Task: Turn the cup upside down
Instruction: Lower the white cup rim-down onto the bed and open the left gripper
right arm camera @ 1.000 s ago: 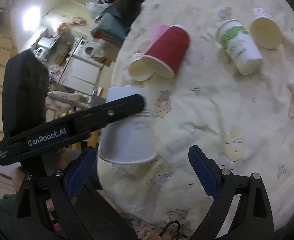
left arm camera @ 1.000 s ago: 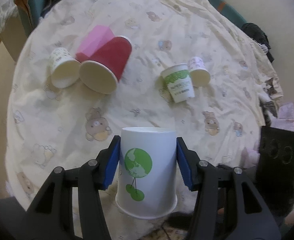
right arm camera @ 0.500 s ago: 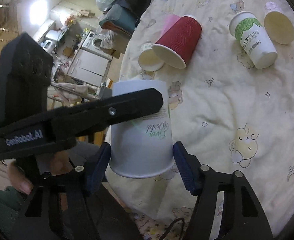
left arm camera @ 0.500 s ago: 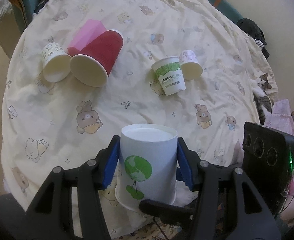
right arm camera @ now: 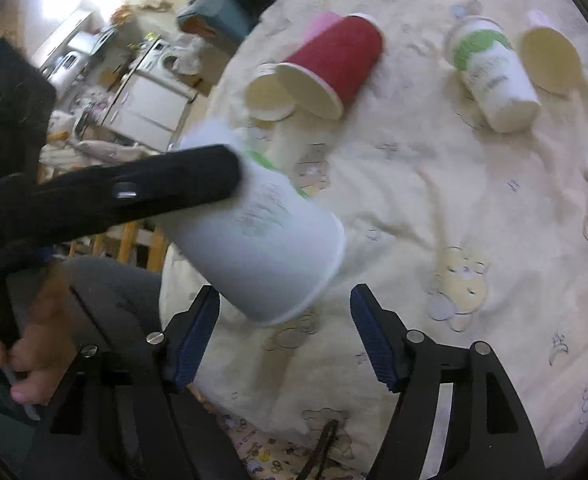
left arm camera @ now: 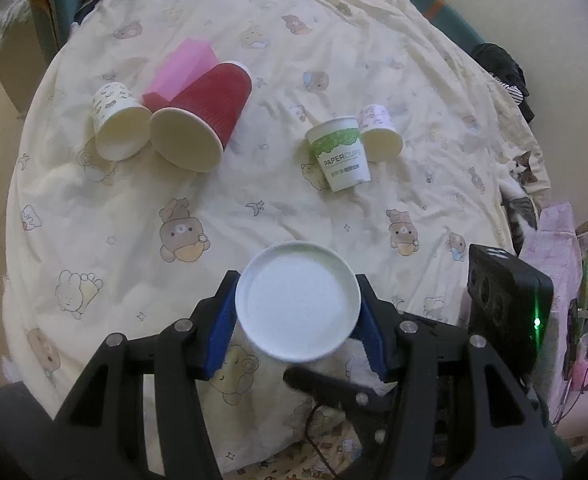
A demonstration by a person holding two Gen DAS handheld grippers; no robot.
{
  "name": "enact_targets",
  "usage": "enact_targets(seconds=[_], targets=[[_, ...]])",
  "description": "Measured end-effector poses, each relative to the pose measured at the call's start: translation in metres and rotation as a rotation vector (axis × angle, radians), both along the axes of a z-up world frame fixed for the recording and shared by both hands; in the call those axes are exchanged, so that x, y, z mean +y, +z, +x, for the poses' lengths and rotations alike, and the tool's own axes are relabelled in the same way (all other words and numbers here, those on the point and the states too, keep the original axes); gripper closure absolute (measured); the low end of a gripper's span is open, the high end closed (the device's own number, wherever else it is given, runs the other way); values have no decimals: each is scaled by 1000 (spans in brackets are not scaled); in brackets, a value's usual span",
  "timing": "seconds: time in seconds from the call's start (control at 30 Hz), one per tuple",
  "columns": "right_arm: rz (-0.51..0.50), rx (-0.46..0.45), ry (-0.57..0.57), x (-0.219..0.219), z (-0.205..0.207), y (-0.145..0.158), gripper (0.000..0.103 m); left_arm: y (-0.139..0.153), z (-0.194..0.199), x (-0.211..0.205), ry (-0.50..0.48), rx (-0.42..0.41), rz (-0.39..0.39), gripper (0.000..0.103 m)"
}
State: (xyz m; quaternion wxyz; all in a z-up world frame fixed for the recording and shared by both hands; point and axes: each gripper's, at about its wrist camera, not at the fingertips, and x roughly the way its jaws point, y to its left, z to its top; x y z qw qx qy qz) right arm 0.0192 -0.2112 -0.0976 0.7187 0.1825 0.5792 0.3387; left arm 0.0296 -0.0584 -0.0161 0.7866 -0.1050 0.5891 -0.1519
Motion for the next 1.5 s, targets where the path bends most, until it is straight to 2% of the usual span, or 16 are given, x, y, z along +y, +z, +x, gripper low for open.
enact_targets(seconds=[0.2,0.3,0.4,0.5,0.6,0.7,0.97,1.07,1.23,1.27,1.37,1.4,1.5], targets=[[-25,10,-80,-13,6,-4,32,8,-3,-12,-18,-69,83,53],[-27,-3,-85,-15,5,0,32,6,6,-10,11,-64,120,53],[-33,-17,-185,-38,4,7,31,3,20,-10,18,-45,157,53],[-72,-57,-326,-67,0,17,18,-3,36,-16,25,-34,203,53],[-116,-131,-421,-87,-6,33,12,-14,49,-28,26,-16,255,53],[-126,-153,-491,-104,-13,39,7,-35,60,-43,21,30,280,53],[-65,-110,-513,-117,-9,34,7,-79,77,-71,2,108,361,53],[-47,-119,-512,-118,-12,38,7,-83,80,-71,6,113,369,52],[-25,-123,-514,-119,-12,42,7,-84,80,-70,5,143,366,47],[-24,-121,-514,-118,-12,42,7,-84,82,-71,5,149,345,45],[-30,-120,-503,-116,-10,42,7,-75,76,-70,11,96,346,16],[-35,-124,-504,-115,-10,43,7,-69,72,-69,10,71,342,13],[-35,-125,-507,-114,-10,43,7,-62,64,-65,4,65,310,12]])
